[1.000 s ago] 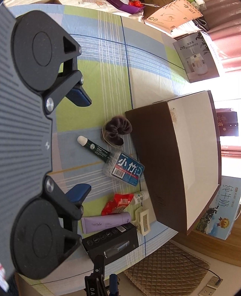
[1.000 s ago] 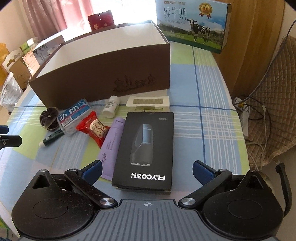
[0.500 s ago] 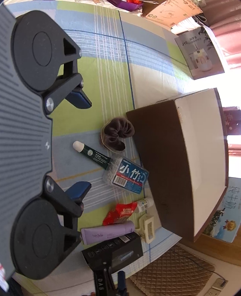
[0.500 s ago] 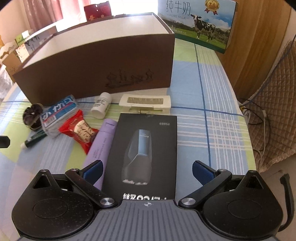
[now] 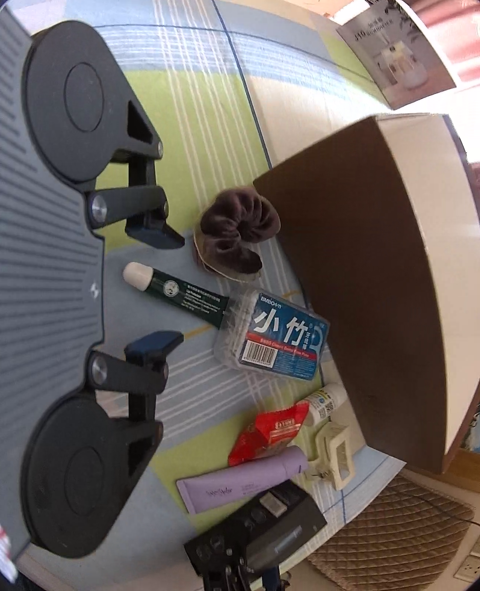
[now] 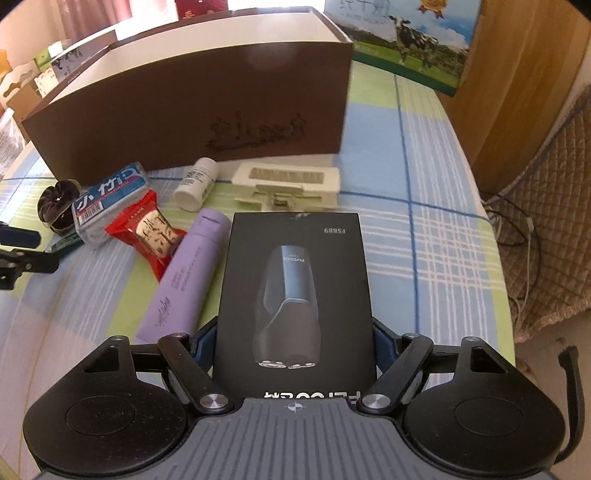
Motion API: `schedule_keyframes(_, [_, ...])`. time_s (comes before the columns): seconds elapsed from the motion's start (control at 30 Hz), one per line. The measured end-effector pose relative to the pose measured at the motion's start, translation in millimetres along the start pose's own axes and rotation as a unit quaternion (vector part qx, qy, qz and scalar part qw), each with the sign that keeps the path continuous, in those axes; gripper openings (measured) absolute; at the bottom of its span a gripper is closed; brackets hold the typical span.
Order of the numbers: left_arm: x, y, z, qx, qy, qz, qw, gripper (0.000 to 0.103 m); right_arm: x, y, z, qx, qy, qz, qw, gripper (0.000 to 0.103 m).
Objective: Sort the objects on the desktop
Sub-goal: 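Grasp the black FLYCO box with the right tool while the left tool grasps the green toothpaste tube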
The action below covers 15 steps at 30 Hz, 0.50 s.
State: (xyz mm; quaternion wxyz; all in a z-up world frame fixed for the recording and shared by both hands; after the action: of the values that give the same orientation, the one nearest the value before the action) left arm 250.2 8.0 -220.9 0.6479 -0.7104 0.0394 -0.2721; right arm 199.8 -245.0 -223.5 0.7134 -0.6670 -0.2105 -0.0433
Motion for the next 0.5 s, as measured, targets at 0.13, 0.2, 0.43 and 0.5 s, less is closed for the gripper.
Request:
schedule_keyframes(0.13, [1,8,-1,-0.005,0.005,0.005,1.0,0.024,-8,-4,-9,-0.002,0.011,0.005,1.0,0.076])
schedule_keyframes(0.2, [0,8,-3,-0.015,0.004,0.006,0.9999,0.016,-12,-6,-13,-0.003,0.014,0.008,1.0,0.076])
schedule_keyframes(0.43, [-16,0,-13,-0.034,-0.013,0.025,0.999,0.013,-22,-12,-18,-0.007,0.012,0.015,1.0,0.076])
schedule_keyframes(0.5, [-18,-3,-14,-0.035,-0.018,0.029,0.9988,0.013,-22,-12,-18,-0.008,0.011,0.017,1.0,0.076])
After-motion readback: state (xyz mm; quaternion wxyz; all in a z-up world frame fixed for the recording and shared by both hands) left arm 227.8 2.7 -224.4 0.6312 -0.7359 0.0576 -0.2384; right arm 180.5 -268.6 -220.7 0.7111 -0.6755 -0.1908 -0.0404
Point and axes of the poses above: each gripper's, at about its wrist camera, not at the fingertips, and y roughly the way its jaws point, z to its left, x to its top, the point moved 9 cm from there along y, roughly the way its jaws point, and after that the axes turned 9 degrees about z, right-handed, at the moved point
